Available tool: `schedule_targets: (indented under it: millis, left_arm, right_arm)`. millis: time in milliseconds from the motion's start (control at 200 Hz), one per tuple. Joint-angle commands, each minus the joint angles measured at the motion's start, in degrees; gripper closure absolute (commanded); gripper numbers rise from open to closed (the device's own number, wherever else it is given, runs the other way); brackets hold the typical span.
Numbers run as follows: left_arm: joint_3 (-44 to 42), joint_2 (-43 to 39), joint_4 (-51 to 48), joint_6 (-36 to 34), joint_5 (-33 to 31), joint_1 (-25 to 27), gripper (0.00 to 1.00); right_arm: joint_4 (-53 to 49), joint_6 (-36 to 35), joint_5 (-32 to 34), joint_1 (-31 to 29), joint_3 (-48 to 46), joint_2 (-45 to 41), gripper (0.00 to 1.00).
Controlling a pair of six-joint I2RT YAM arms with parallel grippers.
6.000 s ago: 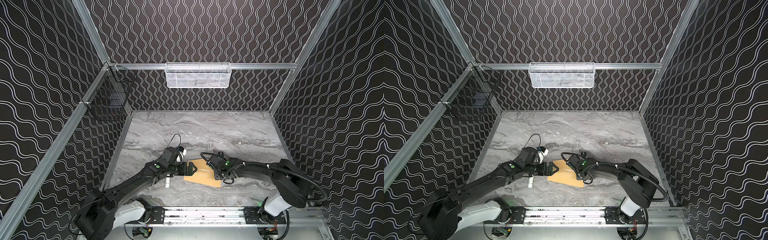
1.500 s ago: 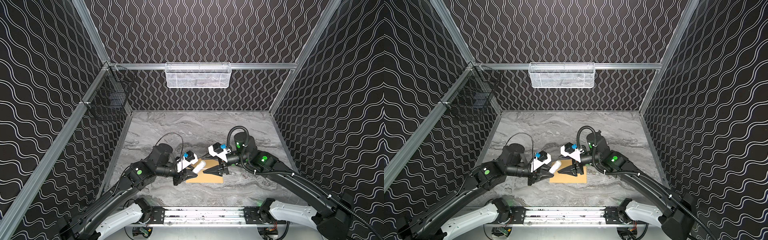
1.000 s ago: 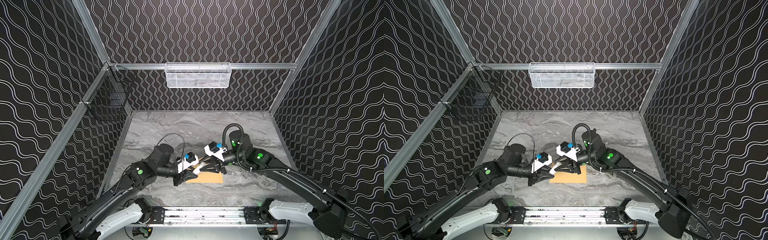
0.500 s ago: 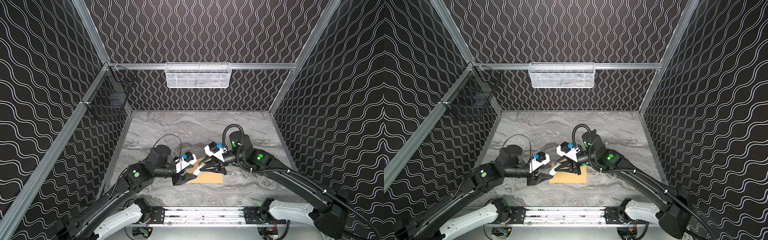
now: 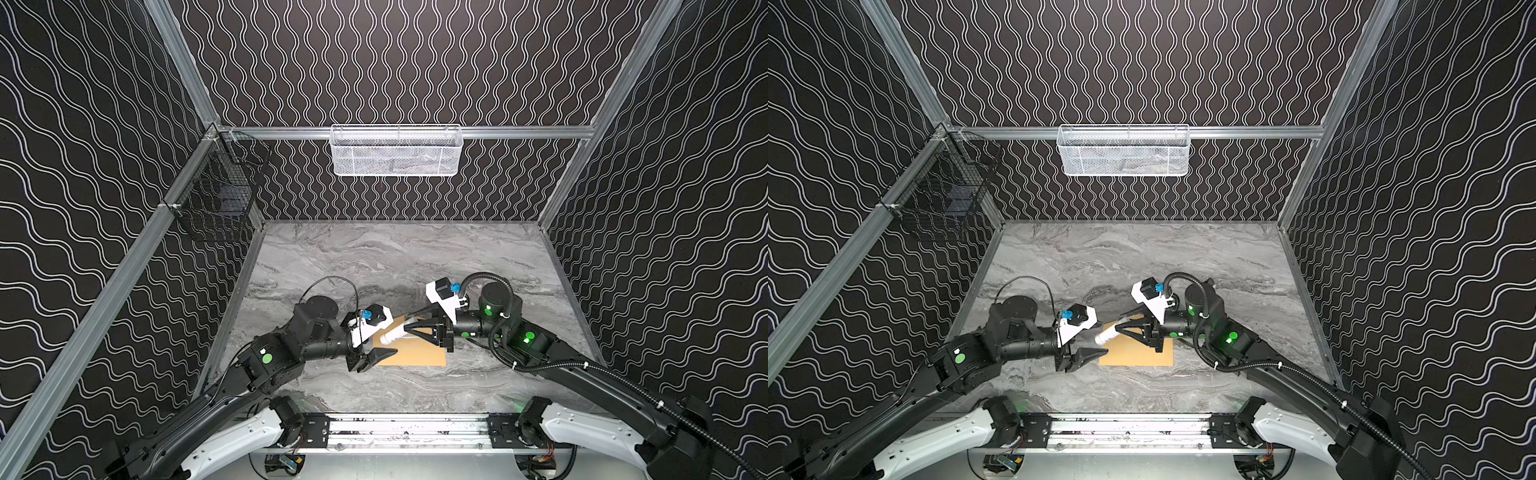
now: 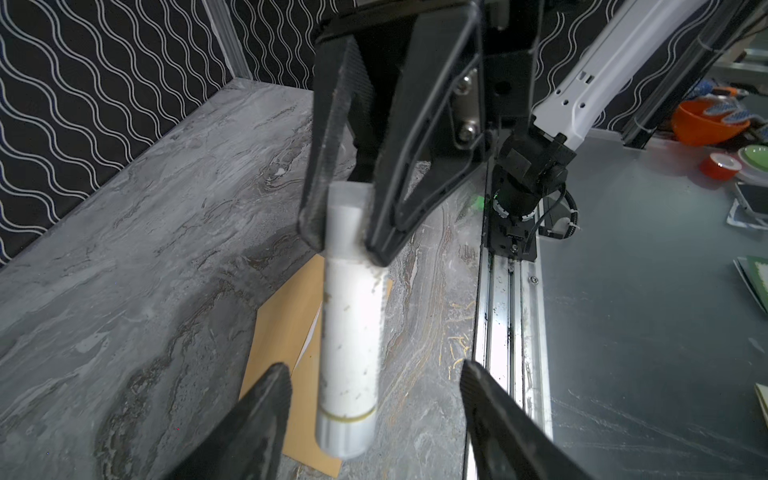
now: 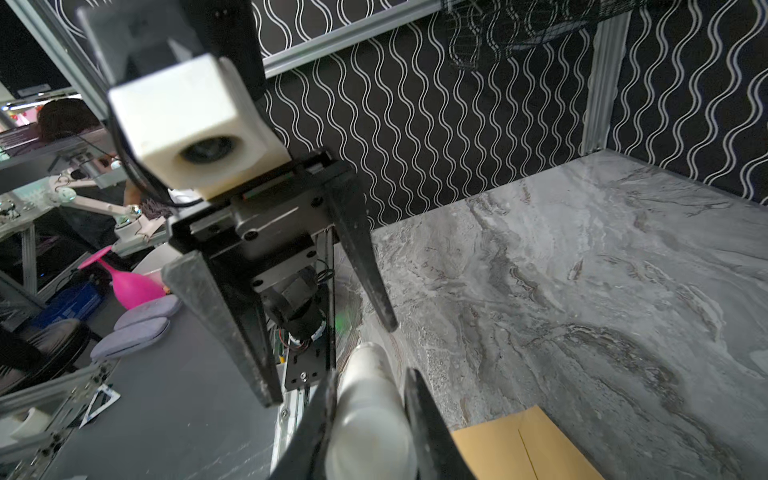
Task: Place the letter into the envelope and seal it
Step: 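Grasp the cap of the white tube with the right gripper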
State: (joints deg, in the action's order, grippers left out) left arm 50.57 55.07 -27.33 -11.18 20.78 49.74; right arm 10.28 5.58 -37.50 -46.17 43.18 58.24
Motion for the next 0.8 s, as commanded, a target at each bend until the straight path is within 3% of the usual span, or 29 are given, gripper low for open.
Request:
schedule_targets:
  millis: [0, 100, 265, 651, 731, 796]
  left_arm:
    - [2.2, 3.1, 1.3, -4.7, -4.4, 1.8, 0.35]
    - [4.6, 6.6, -0.7, -6.4, -9.6, 3.2, 0.36]
    - [6.1, 8.6, -0.5, -6.9, -12.2, 4.8, 0.42]
    - [6.4, 9.4, -1.4, -7.3, -11.1, 4.9, 0.76]
    - [6.9, 9.2, -2.0, -7.8, -10.9, 4.9, 0.8]
    - [7.2, 8.8, -3.2, -8.9, -10.4, 4.9, 0.85]
  right_arm:
    - [4.6, 2.7, 1.6, -0.1, 0.1, -0.1, 0.88]
    - [3.6, 2.4, 0.6, -0.1, 0.9, 0.4, 0.89]
    - [4.8, 2.9, 0.5, -0.1, 0.1, 0.0, 0.89]
    - [4.2, 3.3, 1.0, -0.1, -0.5, -1.0, 0.89]
    - [3.5, 2.2, 0.2, -0.1, -0.5, -0.9, 0.84]
    - [-0.3, -2.6, -1.9, -0.1, 0.1, -1.0, 0.72]
